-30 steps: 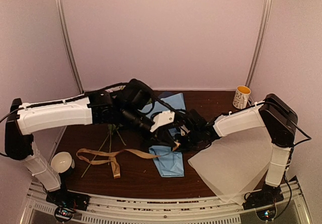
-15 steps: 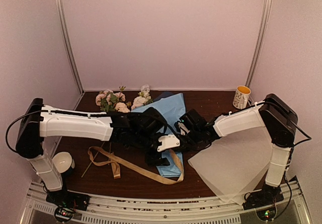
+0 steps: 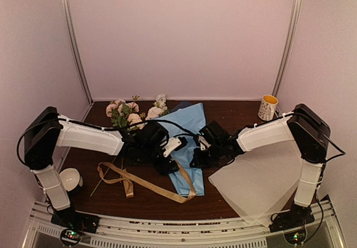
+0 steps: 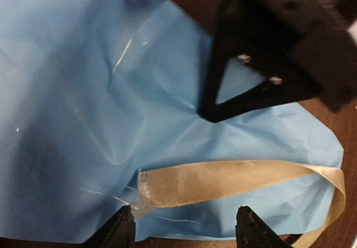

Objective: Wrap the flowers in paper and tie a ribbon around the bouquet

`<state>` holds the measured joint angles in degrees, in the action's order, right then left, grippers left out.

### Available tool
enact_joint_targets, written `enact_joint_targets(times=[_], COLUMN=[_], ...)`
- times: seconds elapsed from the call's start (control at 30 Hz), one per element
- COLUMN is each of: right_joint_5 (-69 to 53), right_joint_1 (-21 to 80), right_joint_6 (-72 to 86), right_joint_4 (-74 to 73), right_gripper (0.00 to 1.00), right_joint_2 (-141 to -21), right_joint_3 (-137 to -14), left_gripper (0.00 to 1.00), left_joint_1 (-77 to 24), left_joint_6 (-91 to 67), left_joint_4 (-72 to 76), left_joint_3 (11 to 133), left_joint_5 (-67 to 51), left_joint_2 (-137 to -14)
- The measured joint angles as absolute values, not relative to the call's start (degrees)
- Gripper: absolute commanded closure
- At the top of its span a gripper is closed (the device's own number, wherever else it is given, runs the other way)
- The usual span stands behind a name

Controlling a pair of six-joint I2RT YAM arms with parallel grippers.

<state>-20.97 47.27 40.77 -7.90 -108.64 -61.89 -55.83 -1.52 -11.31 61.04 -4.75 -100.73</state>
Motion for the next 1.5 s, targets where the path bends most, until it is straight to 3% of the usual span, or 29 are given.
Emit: enact_joint_targets(times=[0.23,0.47,0.6,0.97,1.37,1.43,1.5], right_joint_5=[-22.2,-21.9,-20.5,-12.4,-19.5,-20.6,-21.7], right_joint_1=[47.1,47.1,47.1,51.9,55.3,55.3,55.4], right_joint_6=[40.8,40.1,39.2,37.5,38.9,39.2,39.4], right_joint_4=[-6.1,-8.1,-11.2,-13.6,-7.9,-7.4,-7.0], right_gripper=[0.99,0.73,0.66,0.73,0.73,0.78,0.89], right_joint_2=[-108.0,-104.8,-100.9,-89.1,-101.8,-102.6,-103.3], right_joint_3=[-60.4,-59.2,-58.8,-54.6,-55.3,-55.5,-56.3], left_gripper=[0.43,0.5,0.49,0.49,0.49,0.49,0.49], left_joint_1=[-51.8,-49.9,-49.2,-48.9,-48.7,-48.7,-48.7], left_joint_6=[-9.0,-11.8,-12.2,-12.5,-13.5,-13.6,-13.7], left_joint_4=[-6.8,-7.2,-7.1,-7.1,-7.0,-7.0,-6.9], left_joint_3=[60.7,63.0,63.0,63.0,63.0,63.0,63.0], left_joint_5=[-9.3,-13.9,-15.9,-17.1,-17.1,-17.0,-16.9], left_joint_2=[-107.9,-110.5,-110.6,-110.7,-110.7,-110.7,-110.7])
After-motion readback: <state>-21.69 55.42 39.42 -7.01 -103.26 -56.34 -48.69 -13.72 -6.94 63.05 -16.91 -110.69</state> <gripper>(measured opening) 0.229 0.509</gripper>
